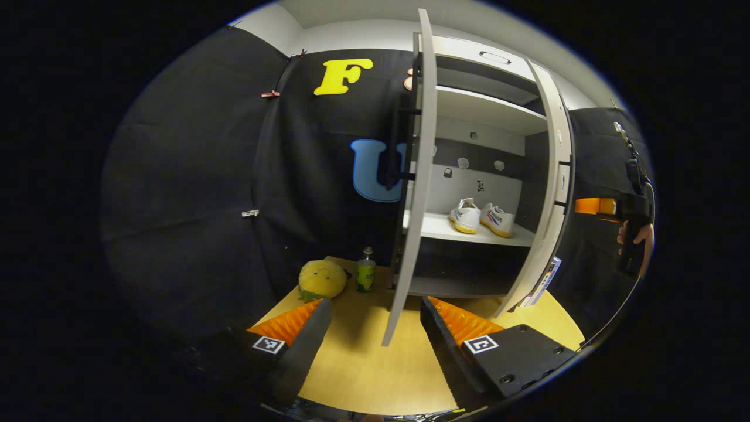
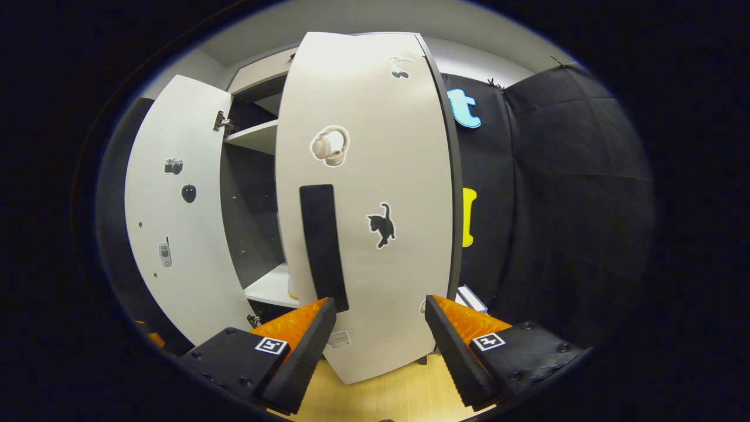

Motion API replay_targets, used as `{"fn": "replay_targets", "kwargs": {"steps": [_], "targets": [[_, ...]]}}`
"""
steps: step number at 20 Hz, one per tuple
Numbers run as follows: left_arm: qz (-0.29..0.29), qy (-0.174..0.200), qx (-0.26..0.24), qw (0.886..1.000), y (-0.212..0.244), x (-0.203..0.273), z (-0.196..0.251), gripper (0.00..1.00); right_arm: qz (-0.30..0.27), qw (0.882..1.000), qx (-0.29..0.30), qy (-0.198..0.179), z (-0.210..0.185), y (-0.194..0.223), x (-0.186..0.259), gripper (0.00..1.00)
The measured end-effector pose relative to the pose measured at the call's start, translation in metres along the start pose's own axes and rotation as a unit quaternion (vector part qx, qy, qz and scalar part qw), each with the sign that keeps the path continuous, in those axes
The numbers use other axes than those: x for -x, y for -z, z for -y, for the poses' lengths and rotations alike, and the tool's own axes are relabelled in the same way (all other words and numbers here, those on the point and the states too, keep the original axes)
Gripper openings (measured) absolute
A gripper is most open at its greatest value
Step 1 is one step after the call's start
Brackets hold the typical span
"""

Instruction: Grab one shoe with the right hand and put it into the shoe cabinet, grab the other shoe with the left hand and put it into the shoe cabinet; then close the right door with the right hand and the left door with the left hand.

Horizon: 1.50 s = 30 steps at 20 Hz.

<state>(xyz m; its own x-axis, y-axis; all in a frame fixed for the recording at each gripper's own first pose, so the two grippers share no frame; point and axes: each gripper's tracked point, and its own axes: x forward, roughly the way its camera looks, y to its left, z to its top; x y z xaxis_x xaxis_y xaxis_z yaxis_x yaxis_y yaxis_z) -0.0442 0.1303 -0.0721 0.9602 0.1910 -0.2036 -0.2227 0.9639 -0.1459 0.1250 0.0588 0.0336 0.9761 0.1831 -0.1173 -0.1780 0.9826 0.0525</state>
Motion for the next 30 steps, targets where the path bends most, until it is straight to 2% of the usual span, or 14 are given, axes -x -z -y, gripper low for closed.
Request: {"fn": "replay_targets", "kwargs": {"steps": [4,9,15,18,23,30], "targets": [[0.005,-0.006,-0.007,1.0,-0.015,-0.016,-0.032,0.95,-0.017,1.0,-0.019,0.006,-0.004,0.034,0.025,0.99],[0.036,0.001,-0.042,0.998,-0.073,-0.047,-0.051,0.95,-0.035,0.999,-0.031,0.027,0.002,0.067,0.052,0.98],[0.068,0.029,-0.011,0.997,-0.136,-0.095,-0.064,0.95,-0.015,0.998,-0.013,0.056,0.018,0.071,0.083,0.98],[0.075,0.04,-0.019,0.996,-0.161,-0.119,-0.068,0.95,-0.003,0.997,-0.013,0.071,0.021,0.069,0.094,0.98],[0.085,0.064,-0.009,0.994,-0.188,-0.141,-0.06,0.95,-0.013,0.997,-0.008,0.074,0.012,0.082,0.109,0.98],[0.097,0.083,-0.042,0.991,-0.201,-0.138,-0.033,0.95,-0.032,0.998,-0.012,0.056,-0.006,0.098,0.111,0.99]]}}
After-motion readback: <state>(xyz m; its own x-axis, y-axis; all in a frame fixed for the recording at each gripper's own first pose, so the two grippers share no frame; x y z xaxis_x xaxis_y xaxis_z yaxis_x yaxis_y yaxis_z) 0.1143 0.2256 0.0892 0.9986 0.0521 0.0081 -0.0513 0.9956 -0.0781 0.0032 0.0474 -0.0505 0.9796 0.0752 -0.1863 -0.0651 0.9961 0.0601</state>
